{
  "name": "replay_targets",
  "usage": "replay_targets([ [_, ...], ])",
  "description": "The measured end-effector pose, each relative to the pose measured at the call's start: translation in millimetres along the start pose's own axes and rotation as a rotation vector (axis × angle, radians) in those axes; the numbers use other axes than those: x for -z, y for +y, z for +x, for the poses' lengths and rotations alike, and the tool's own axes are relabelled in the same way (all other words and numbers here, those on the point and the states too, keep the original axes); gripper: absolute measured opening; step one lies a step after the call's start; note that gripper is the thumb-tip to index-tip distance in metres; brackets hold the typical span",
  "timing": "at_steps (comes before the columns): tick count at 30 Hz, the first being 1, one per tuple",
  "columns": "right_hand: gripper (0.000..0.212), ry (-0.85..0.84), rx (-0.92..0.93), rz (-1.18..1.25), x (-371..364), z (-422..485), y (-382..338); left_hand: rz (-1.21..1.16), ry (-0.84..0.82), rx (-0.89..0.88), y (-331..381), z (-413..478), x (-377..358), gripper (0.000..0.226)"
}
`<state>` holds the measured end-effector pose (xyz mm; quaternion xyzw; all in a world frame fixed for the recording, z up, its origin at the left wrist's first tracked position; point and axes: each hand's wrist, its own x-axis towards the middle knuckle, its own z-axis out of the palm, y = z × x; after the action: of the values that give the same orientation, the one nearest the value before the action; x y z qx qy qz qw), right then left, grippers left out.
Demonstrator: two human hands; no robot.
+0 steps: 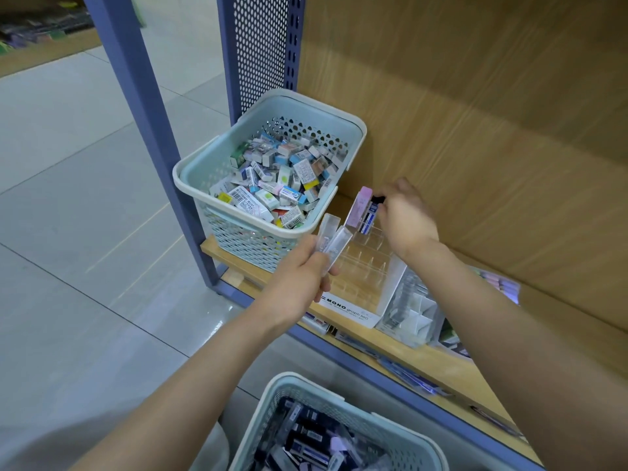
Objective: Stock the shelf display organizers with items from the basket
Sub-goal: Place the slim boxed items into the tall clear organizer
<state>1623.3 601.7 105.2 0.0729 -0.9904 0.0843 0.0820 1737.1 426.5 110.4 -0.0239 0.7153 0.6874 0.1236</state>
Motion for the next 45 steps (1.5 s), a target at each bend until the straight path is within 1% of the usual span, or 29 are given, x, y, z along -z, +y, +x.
replay_targets([
  [2,0.029,0.029,0.018,0.082,7.9,-10.4,-5.9,0.010,0.012,-0.022,-2.8,0.1,-1.9,0.021],
  [4,0.025,0.100,0.072,0.286,18.2,-26.0,-14.2,0.070,0.018,-0.068,-5.4,0.2,-4.2,0.015],
  [6,0.024,0.087,0.136,0.462,29.7,-43.8,-22.6,0.104,0.004,-0.108,-6.4,-0.8,-6.9,0.012],
  [9,0.021,-0.069,0.186,0.574,43.2,-72.0,-30.7,0.120,-0.012,-0.145,-5.4,-4.3,-11.8,0.009],
  [12,0.017,-0.258,0.211,0.638,50.8,-95.1,-30.3,0.166,0.029,-0.176,-5.1,-7.1,-17.1,0.006],
  [16,0.035,-0.363,0.156,0.715,58.8,-120.3,-19.8,0.215,0.027,-0.211,-6.4,-13.6,-28.0,0.010],
  [19,0.038,-0.424,0.134,0.652,57.7,-139.7,-11.0,0.251,-0.031,-0.224,-10.3,-20.5,-40.8,0.011],
  [22,0.036,-0.398,0.153,0.547,51.6,-155.2,3.7,0.323,-0.041,-0.233,-13.4,-25.8,-54.1,0.017],
  [24,0.033,-0.336,0.132,0.498,49.8,-160.0,16.9,0.372,-0.049,-0.232,-15.9,-26.8,-60.0,0.018],
  [26,0.023,-0.249,0.027,0.516,50.7,-158.5,31.7,0.424,-0.072,-0.199,-20.6,-26.7,-62.3,0.015],
  [29,0.007,-0.094,-0.118,0.562,50.6,-149.0,54.6,0.516,-0.131,-0.161,-27.9,-27.9,-64.3,0.018],
  [31,0.006,-0.046,-0.136,0.507,49.2,-141.5,67.3,0.462,-0.145,-0.136,-31.4,-30.2,-65.7,0.013],
  [33,0.007,-0.040,-0.137,0.467,46.9,-133.6,75.9,0.400,-0.138,-0.097,-34.2,-30.1,-67.5,0.018],
  [36,0.006,-0.068,-0.169,0.424,38.6,-121.0,85.0,0.375,-0.125,-0.053,-40.4,-26.2,-67.6,0.021],
  [39,0.007,-0.110,-0.195,0.416,26.3,-110.8,89.7,0.362,-0.131,-0.038,-43.4,-22.5,-66.0,0.020],
  [45,0.008,-0.088,-0.194,0.431,22.1,-99.5,90.4,0.333,-0.098,-0.034,-43.6,-14.2,-65.0,0.016],
])
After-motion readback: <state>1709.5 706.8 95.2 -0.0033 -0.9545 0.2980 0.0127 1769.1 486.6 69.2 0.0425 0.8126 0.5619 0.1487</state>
